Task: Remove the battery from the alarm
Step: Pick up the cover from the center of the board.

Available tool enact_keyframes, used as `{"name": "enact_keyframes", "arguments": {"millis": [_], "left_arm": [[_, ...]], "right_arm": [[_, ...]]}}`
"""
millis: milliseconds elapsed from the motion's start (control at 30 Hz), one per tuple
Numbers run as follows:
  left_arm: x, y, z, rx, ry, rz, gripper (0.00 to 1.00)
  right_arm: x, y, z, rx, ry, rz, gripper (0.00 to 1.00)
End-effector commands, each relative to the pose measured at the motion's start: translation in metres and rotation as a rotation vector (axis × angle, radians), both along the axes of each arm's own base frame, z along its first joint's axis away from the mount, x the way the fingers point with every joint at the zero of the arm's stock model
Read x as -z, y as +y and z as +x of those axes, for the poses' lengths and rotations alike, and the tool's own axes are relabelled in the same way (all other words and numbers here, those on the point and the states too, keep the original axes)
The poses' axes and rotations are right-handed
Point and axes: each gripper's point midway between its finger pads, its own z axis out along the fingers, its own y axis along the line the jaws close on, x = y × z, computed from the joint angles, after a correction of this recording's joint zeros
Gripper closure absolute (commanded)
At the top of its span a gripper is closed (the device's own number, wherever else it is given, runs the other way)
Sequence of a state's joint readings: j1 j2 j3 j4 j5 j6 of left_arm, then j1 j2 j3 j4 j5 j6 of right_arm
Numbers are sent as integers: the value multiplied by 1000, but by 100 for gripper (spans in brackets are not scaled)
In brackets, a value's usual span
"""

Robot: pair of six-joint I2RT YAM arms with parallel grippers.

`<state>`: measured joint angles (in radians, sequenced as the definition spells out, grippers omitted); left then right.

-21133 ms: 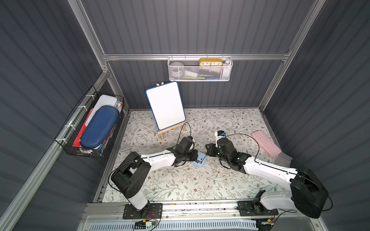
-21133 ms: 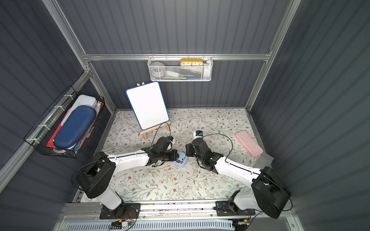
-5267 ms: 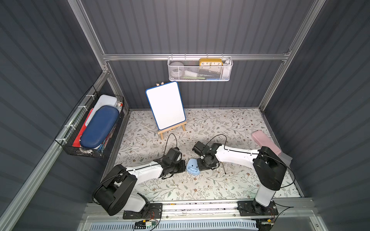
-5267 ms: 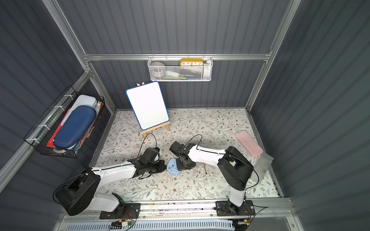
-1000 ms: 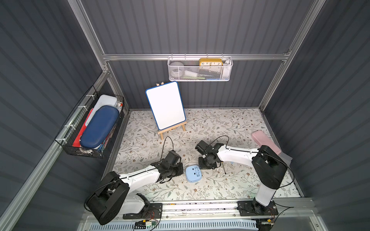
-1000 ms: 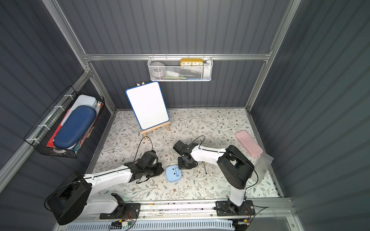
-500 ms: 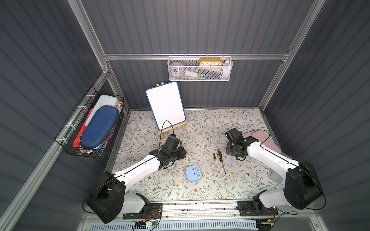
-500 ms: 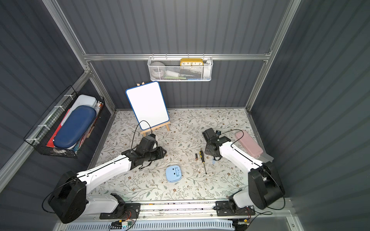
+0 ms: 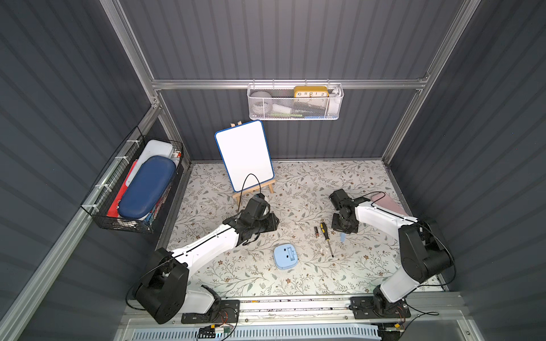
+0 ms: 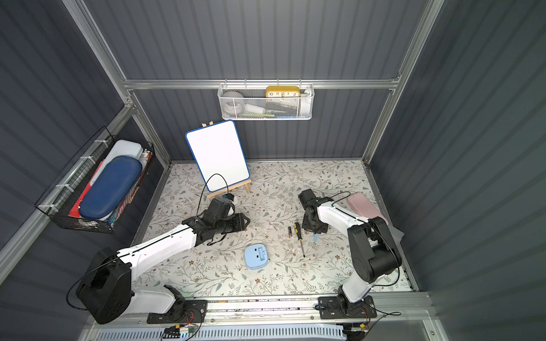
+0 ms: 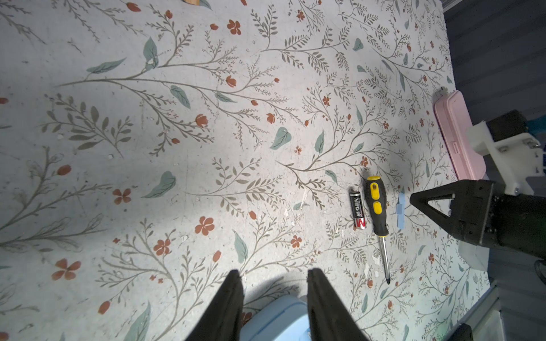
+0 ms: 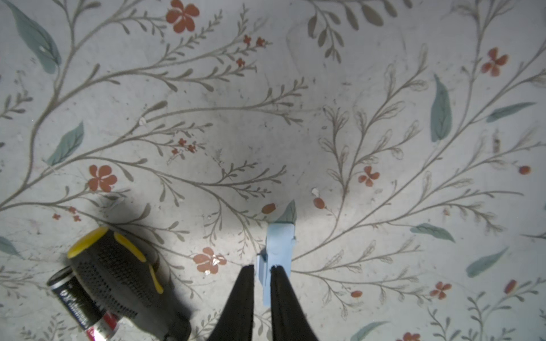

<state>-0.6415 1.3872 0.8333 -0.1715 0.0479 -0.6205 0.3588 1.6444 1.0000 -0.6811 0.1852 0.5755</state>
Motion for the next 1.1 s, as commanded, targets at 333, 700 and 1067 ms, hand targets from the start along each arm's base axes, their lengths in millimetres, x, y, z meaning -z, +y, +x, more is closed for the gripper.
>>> {"name": "enact_keyframes", "arguments": {"millis": [333,700,1067], "left_arm": [[14,-3,-9,34,35,-22,61],[13,0,-11,28,36,-17,62],[11,-2,-10,27,36,-24,62]], "right_arm": [[16,0,-19,-14,60,37,82],[24,-2,-18,-27,88,27,90],[10,-1,-17,-35,60,41,93]]}}
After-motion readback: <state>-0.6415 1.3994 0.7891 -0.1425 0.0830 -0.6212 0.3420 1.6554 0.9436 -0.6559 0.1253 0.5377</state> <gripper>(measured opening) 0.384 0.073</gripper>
